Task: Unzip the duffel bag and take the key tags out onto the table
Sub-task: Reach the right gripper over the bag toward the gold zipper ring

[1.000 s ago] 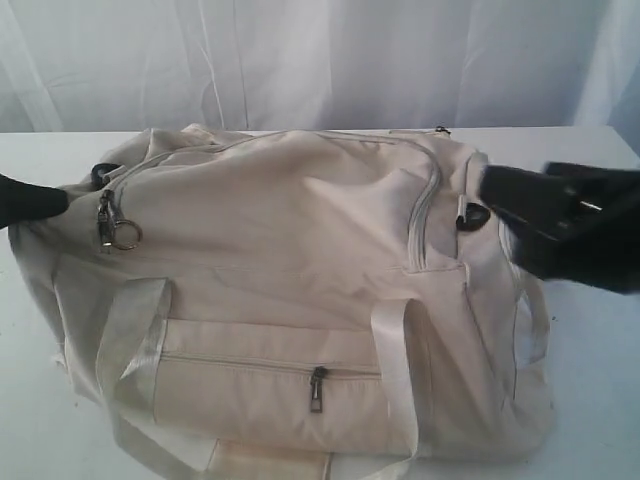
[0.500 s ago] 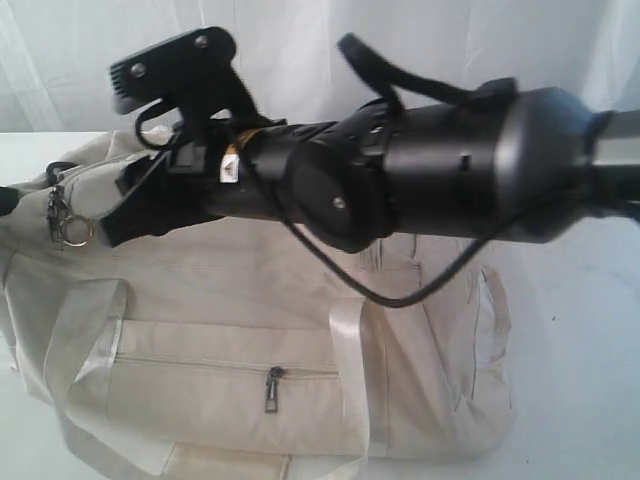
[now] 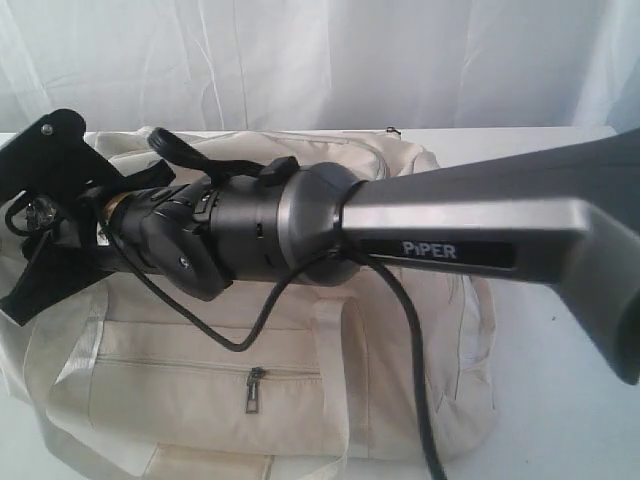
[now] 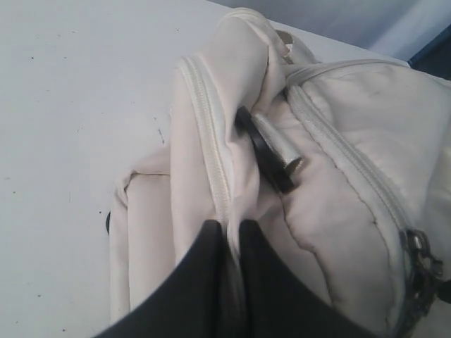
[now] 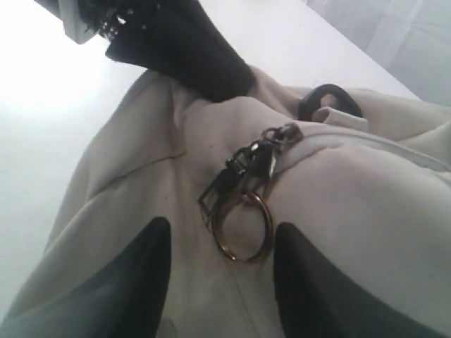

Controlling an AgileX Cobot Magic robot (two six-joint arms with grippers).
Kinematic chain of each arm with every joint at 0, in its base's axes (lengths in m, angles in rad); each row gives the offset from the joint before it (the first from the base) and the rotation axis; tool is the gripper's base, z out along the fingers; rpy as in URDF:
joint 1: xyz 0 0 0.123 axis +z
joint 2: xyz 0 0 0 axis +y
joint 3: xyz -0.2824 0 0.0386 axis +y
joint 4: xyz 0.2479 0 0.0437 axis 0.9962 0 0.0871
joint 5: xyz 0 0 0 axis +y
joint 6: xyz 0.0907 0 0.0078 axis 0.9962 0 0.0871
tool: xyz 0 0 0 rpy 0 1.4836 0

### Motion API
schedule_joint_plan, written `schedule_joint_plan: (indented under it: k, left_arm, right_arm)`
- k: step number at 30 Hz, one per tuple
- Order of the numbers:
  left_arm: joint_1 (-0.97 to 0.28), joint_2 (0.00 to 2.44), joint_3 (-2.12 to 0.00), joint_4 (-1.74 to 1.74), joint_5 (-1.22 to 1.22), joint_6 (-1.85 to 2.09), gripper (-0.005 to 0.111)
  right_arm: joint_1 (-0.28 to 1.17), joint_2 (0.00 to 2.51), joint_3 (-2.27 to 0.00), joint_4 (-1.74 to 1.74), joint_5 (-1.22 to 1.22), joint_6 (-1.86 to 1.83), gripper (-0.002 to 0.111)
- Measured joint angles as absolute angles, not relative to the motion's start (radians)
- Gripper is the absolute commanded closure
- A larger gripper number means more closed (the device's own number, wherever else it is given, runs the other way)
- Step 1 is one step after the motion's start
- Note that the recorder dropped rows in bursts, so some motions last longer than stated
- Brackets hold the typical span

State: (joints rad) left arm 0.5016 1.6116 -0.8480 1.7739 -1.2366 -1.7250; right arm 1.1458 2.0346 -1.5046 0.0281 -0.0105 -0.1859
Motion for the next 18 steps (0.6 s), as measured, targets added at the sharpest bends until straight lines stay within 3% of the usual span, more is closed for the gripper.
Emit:
schedule_joint_plan:
  k: [18]
  left_arm:
    - [0.502,1.612,-0.848,1.774,-1.217,-1.725,0.106]
  right_arm:
    - [1.115,2.098,-1.592,0.024,-0.013,-0.213,0.065]
